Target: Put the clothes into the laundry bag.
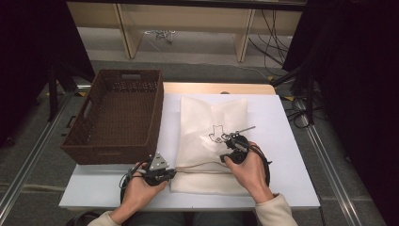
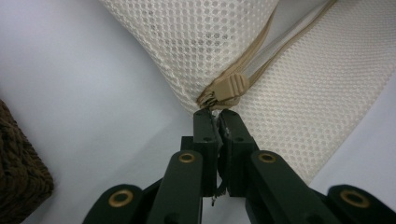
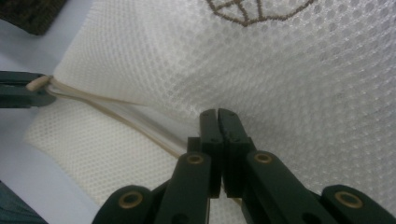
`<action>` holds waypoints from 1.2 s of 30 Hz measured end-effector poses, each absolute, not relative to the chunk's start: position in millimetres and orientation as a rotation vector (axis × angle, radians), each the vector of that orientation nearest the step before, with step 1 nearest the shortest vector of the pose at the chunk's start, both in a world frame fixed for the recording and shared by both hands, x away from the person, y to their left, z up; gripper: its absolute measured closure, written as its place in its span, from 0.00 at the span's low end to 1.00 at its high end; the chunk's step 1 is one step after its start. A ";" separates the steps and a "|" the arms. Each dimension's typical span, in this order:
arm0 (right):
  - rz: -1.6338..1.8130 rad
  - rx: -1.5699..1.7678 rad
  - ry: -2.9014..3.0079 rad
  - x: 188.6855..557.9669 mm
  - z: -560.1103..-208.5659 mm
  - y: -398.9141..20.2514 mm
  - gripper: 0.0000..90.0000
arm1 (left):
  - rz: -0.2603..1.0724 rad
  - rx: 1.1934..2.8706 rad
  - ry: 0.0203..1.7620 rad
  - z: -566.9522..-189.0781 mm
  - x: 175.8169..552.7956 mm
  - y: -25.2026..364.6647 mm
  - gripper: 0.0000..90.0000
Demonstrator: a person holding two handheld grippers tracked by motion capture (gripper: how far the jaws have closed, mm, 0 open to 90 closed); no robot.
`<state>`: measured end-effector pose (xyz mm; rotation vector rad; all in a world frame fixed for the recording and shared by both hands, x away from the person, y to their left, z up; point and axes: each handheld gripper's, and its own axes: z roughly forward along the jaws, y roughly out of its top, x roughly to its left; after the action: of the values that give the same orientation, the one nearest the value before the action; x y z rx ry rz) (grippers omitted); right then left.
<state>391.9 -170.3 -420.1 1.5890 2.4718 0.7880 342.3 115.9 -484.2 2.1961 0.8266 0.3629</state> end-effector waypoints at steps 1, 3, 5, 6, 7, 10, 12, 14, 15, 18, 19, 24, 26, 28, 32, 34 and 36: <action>0.775 1.569 2.479 394.5 -422.8 -171.5 1.00 | 0.363 2.196 0.827 -484.2 342.3 115.9 0.95; 0.739 1.612 2.468 396.0 -427.2 -172.6 1.00 | 0.334 2.182 0.842 -483.7 338.3 114.0 0.95; 0.735 1.629 2.465 397.0 -429.7 -172.5 1.00 | 0.335 2.169 0.858 -484.2 337.2 112.9 0.95; 0.717 1.623 2.483 399.8 -435.7 -172.7 1.00 | 0.327 2.164 0.854 -483.6 335.5 112.8 0.95; 0.716 1.615 2.476 401.4 -438.0 -173.2 1.00 | 0.338 2.170 0.836 -483.2 335.4 113.8 0.95; 0.711 1.625 2.474 403.0 -442.7 -172.8 1.00 | 0.325 2.154 0.835 -482.1 331.6 113.0 0.96; 0.701 1.650 2.458 402.1 -442.8 -171.2 1.00 | 0.317 2.140 0.849 -482.0 329.3 111.8 0.96; 0.703 1.629 2.488 405.1 -445.6 -173.0 0.98 | 0.327 2.143 0.838 -481.7 328.5 112.2 0.96; 0.703 1.629 2.488 405.1 -445.6 -173.0 0.98 | 0.327 2.143 0.838 -481.7 328.5 112.2 0.95; 0.698 1.642 2.481 403.9 -445.2 -172.0 0.93 | 0.321 2.112 0.844 -482.8 329.1 112.9 0.91; 0.714 1.629 2.483 402.7 -442.9 -171.6 0.89 | 0.340 2.123 0.815 -480.9 329.8 114.8 0.87; 0.825 1.505 2.463 392.7 -414.7 -173.1 0.74 | 0.394 2.013 0.780 -477.3 329.5 124.6 0.48; 0.844 1.538 2.437 389.9 -409.9 -171.7 0.72 | 0.396 1.991 0.781 -477.7 329.4 126.1 0.44; 0.910 1.510 2.423 388.8 -397.4 -176.9 0.66 | 0.415 1.965 0.772 -476.2 329.5 130.5 0.36; 0.961 1.520 2.394 392.8 -392.1 -178.7 0.62 | 0.429 1.933 0.759 -474.4 328.1 132.7 0.31; 0.962 1.535 2.389 392.6 -390.3 -177.9 0.62 | 0.427 1.919 0.754 -473.8 327.4 132.5 0.30; 0.986 1.531 2.380 395.0 -389.3 -176.6 0.61 | 0.441 1.912 0.752 -471.0 325.5 132.8 0.29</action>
<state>395.0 -176.6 -389.3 1.5314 2.3805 0.9864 325.5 132.8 -471.0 1.9124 0.7525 0.4412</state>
